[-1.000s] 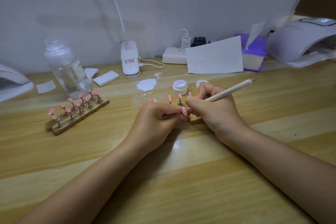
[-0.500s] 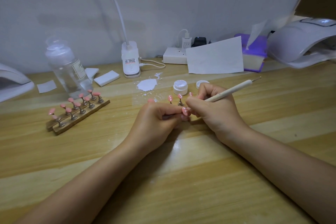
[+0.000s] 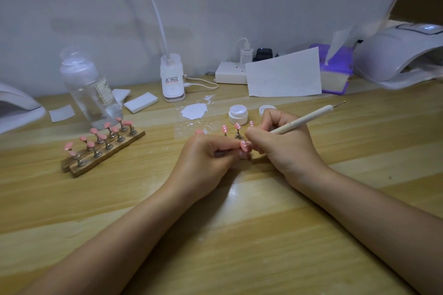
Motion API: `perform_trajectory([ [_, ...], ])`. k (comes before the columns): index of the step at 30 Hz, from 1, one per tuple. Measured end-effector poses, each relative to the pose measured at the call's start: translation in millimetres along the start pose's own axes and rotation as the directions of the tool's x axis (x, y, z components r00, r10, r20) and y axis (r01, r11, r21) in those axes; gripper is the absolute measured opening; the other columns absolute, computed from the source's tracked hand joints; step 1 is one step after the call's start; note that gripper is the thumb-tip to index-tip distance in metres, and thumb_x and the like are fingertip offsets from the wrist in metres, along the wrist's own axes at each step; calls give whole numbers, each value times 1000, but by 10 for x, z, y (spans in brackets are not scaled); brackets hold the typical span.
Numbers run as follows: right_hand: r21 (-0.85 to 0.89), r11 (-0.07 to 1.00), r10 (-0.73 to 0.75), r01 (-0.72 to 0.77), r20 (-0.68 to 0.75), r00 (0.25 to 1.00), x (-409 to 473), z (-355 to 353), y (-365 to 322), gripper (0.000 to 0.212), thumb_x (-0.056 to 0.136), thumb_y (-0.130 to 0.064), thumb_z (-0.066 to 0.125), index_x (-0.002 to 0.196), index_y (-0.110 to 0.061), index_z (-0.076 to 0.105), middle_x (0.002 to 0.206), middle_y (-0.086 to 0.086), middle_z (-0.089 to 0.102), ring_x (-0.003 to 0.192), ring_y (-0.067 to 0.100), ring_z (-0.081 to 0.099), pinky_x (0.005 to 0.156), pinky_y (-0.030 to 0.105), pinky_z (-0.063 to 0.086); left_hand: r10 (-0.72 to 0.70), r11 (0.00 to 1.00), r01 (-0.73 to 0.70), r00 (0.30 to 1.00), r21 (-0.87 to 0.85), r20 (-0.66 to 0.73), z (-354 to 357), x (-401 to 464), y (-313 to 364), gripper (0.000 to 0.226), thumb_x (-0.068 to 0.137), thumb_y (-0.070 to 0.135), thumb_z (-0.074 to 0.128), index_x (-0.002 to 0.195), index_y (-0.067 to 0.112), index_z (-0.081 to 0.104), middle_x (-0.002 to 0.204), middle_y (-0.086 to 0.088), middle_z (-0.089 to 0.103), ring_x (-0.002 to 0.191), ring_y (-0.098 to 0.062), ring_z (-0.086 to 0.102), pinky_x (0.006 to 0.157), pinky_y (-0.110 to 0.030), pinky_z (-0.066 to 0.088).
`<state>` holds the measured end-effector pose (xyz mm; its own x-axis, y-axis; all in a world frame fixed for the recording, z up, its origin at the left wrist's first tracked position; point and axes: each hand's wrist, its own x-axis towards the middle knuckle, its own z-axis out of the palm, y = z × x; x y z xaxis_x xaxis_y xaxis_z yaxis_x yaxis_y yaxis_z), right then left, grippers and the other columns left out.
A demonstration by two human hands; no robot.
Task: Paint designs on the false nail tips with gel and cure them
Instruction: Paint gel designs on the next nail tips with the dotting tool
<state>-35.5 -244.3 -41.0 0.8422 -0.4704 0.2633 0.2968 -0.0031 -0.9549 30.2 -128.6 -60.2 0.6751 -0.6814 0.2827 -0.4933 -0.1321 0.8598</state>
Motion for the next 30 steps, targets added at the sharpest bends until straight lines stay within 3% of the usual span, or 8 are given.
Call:
perform_trajectory([
  [5,16,1000,0,0,-1,1000,5,1,6,39,76,17,52,53,-10,34,31,-6,43,33,2,49,37,9,36,10,1000,-10,1000,-9,7,2,1,-2,16,82,3,64,89,13,74,79,7,73,70,5,59,66,-16,52],
  [14,-14,1000,-7,7,-3,1000,7,-5,11,40,75,18,51,52,-10,34,31,-7,44,33,1,50,38,9,36,13,1000,-13,1000,-3,13,-1,0,-2,16,82,3,64,91,13,74,81,6,73,70,11,55,71,-25,54],
  [19,-11,1000,-3,3,-11,1000,7,-9,12,40,74,18,52,52,-10,34,33,-10,42,33,1,50,38,10,37,-3,1000,3,1000,-12,6,0,1,-16,15,82,5,65,88,15,75,79,4,73,70,-1,58,71,-33,54],
  [30,-13,1000,-6,6,0,1000,-1,4,-1,40,76,18,52,53,-10,34,30,-8,41,31,-2,45,37,8,35,1,1000,-1,1000,-7,4,1,1,-12,15,82,5,65,86,16,74,81,8,73,69,6,56,71,-30,54],
])
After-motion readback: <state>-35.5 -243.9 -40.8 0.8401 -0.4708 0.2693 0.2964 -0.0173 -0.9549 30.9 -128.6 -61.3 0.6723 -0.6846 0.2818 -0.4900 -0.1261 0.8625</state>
